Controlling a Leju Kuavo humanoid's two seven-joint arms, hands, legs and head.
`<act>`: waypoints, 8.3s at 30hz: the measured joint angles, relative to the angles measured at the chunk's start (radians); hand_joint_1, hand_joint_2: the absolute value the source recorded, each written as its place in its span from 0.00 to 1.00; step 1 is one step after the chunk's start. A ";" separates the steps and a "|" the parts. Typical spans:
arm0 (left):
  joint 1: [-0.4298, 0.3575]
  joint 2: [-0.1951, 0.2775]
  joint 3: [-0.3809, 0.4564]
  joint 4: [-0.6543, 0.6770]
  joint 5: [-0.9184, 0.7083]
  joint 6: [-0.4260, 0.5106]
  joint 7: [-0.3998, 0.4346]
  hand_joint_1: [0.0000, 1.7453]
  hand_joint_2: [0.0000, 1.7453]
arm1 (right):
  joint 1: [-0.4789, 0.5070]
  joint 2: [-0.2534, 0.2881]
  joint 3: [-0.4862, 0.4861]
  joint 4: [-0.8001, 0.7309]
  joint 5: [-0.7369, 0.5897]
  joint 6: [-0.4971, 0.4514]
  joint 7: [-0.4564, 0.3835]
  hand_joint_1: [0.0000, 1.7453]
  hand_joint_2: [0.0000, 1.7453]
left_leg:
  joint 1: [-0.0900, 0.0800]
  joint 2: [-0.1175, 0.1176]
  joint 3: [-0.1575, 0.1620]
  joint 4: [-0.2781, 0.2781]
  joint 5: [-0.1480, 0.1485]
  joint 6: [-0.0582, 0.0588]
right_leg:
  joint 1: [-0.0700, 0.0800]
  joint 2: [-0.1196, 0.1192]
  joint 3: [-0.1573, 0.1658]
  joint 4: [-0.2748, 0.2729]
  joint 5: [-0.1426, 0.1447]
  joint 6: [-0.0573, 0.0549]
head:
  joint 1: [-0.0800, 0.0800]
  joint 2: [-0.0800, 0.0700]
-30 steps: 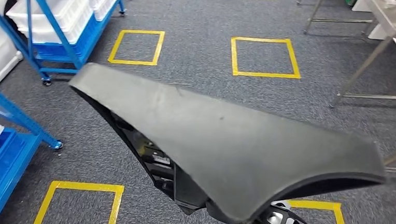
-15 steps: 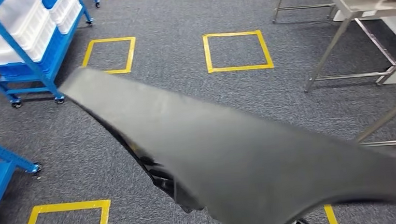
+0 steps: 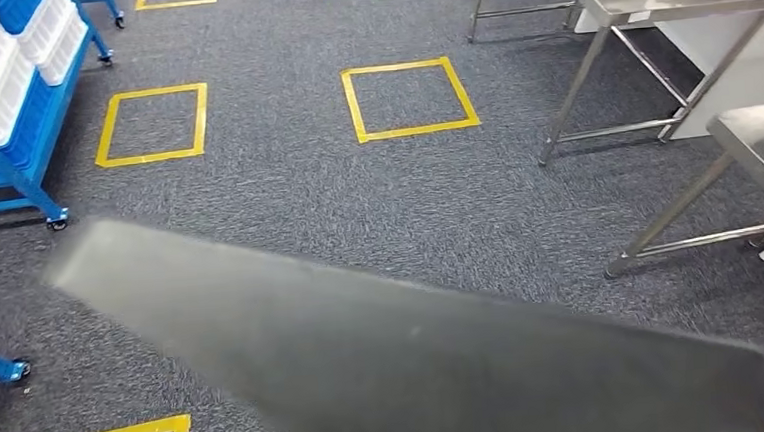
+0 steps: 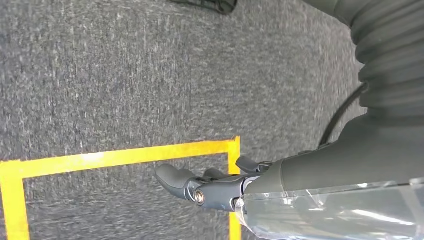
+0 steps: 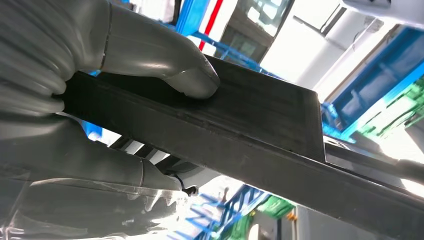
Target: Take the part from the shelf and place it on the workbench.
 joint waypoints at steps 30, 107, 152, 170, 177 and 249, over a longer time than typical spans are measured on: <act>-0.017 -0.021 0.019 0.000 -0.004 0.012 0.035 0.00 1.00 | -0.068 0.045 -0.097 0.088 -0.051 0.111 0.011 1.00 1.00 | 0.004 -0.016 -0.003 0.003 0.002 -0.002 | 0.008 0.028 0.043 -0.100 0.055 -0.008 | 0.000 0.000; -0.023 0.012 0.075 -0.006 0.054 0.016 0.029 0.00 1.00 | -0.040 0.061 -0.129 0.124 -0.058 0.113 0.000 1.00 1.00 | 0.006 0.087 0.028 0.011 -0.041 -0.037 | 0.014 -0.043 0.079 -0.217 0.140 -0.035 | 0.001 0.000; -0.016 0.007 0.093 -0.006 0.073 -0.024 0.021 0.00 1.00 | -0.049 0.065 -0.127 0.120 -0.008 0.094 0.001 1.00 1.00 | 0.001 0.000 -0.017 0.009 0.010 -0.014 | 0.012 -0.001 0.100 -0.200 0.109 -0.021 | 0.001 0.000; -0.026 0.009 0.093 -0.006 0.071 -0.031 0.011 0.00 1.00 | -0.060 0.064 -0.128 0.111 -0.005 0.089 0.000 1.00 1.00 | 0.009 0.003 -0.002 0.037 -0.037 -0.044 | -0.003 -0.013 0.087 -0.216 0.137 -0.033 | 0.001 0.000; -0.023 0.010 0.093 -0.006 0.072 -0.033 0.009 0.00 1.00 | -0.061 0.064 -0.128 0.112 -0.005 0.089 0.001 1.00 1.00 | 0.008 0.001 -0.088 0.185 -0.054 -0.041 | 0.012 -0.010 0.103 -0.216 0.124 -0.051 | 0.001 0.000; -0.010 0.003 0.114 -0.006 0.096 -0.053 -0.029 0.00 1.00 | 0.027 0.081 -0.146 0.128 0.106 0.039 0.003 1.00 1.00 | -0.003 -0.009 -0.015 -0.019 0.038 0.011 | 0.003 -0.023 0.096 -0.057 0.027 -0.009 | 0.003 0.000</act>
